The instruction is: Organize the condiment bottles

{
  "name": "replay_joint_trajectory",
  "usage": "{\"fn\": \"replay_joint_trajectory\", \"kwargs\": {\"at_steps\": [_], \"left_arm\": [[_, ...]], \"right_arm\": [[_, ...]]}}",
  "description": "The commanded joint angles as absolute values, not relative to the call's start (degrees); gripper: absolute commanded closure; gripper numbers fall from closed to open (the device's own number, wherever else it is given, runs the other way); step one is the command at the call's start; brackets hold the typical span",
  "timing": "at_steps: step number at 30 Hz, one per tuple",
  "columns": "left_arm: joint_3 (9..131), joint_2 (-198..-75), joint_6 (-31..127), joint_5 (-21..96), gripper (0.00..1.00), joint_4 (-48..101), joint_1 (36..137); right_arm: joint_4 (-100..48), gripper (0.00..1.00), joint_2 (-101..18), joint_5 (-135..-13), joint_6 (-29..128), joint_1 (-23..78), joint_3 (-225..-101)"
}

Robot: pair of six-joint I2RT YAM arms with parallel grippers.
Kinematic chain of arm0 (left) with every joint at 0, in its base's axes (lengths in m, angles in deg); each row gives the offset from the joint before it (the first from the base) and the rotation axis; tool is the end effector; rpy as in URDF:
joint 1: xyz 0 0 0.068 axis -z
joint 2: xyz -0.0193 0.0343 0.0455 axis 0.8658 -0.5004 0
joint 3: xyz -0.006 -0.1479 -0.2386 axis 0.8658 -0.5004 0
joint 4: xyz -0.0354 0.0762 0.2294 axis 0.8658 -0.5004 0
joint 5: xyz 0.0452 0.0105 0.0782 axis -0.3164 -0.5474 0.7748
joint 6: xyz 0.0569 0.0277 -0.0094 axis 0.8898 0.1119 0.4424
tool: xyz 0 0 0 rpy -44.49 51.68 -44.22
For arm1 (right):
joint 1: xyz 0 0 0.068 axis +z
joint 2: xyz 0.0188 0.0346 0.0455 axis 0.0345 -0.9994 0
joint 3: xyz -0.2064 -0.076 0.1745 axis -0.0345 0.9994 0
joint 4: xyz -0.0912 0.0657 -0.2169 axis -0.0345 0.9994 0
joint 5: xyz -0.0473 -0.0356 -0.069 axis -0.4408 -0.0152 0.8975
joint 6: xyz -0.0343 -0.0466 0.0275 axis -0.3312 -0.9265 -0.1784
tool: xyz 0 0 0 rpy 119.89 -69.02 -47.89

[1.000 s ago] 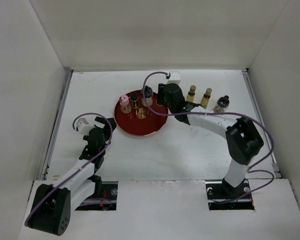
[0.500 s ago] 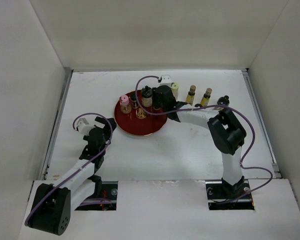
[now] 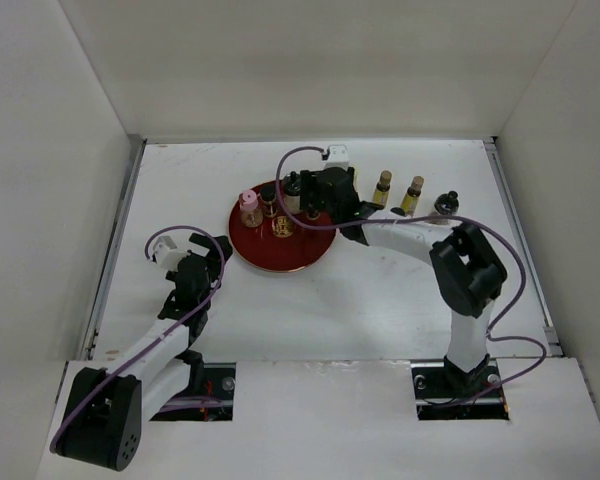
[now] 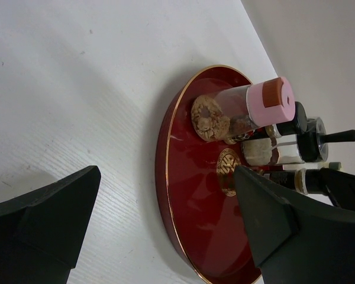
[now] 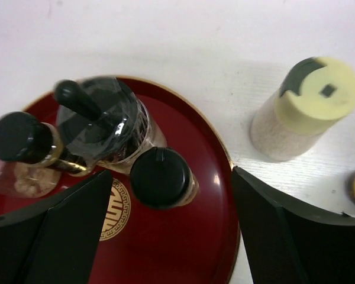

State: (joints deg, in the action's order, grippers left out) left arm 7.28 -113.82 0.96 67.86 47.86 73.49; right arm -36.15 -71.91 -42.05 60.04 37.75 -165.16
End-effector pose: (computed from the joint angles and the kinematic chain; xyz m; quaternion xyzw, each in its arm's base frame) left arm 0.1735 -0.0224 0.1783 -0.4080 0.6984 -0.2044 0.5514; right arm 0.3600 0.2728 0.2405 -0.0479 0.8285 0.0993 0.5490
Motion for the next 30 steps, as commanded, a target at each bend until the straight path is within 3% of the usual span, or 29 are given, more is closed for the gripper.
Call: {"fn": "replay_joint_trajectory", "kwargs": {"at_steps": [1, 4, 5, 8, 11, 14, 17, 20, 24, 30], "left_arm": [[7.3, -112.6, 1.6, 68.4, 0.00, 50.3, 73.3], [7.4, -113.2, 1.4, 67.7, 0.00, 50.3, 73.3], [7.5, -113.1, 1.4, 67.7, 0.00, 50.2, 73.3], [7.3, -113.0, 1.4, 68.3, 0.00, 50.4, 73.5], [7.7, -114.0, 1.2, 67.7, 0.00, 50.5, 73.6], [7.8, -114.3, 1.4, 68.4, 0.00, 50.7, 74.1], [7.8, -114.4, 1.5, 68.4, 0.00, 50.7, 74.1], [7.7, -113.2, 1.6, 68.5, 0.00, 50.5, 74.2], [7.7, -113.9, 1.7, 68.6, 0.00, 50.7, 74.2], [7.7, -114.0, 1.7, 68.9, 0.00, 50.7, 74.3]], "right_arm": [[-39.1, 0.11, -61.8, -41.6, 59.9, 37.8, -162.9], [-38.9, 0.12, -55.9, -40.3, 59.6, 37.8, -158.0], [-39.0, 0.18, -53.6, -39.4, 59.9, 37.8, -155.5], [-38.6, 0.53, -46.6, -35.8, 60.9, 36.1, -147.4], [-36.0, 0.67, -42.0, -34.4, 62.7, 31.2, -141.3], [-34.0, 0.61, -39.6, -34.4, 64.6, 27.1, -138.0], [-33.5, 0.29, -39.1, -33.7, 64.4, 25.4, -137.1], [-32.7, 0.14, -41.1, -34.4, 64.2, 24.0, -137.5], [-31.6, 0.12, -44.8, -35.6, 64.4, 23.2, -138.8], [-33.1, 0.19, -48.0, -35.7, 64.5, 22.3, -139.2]]}}
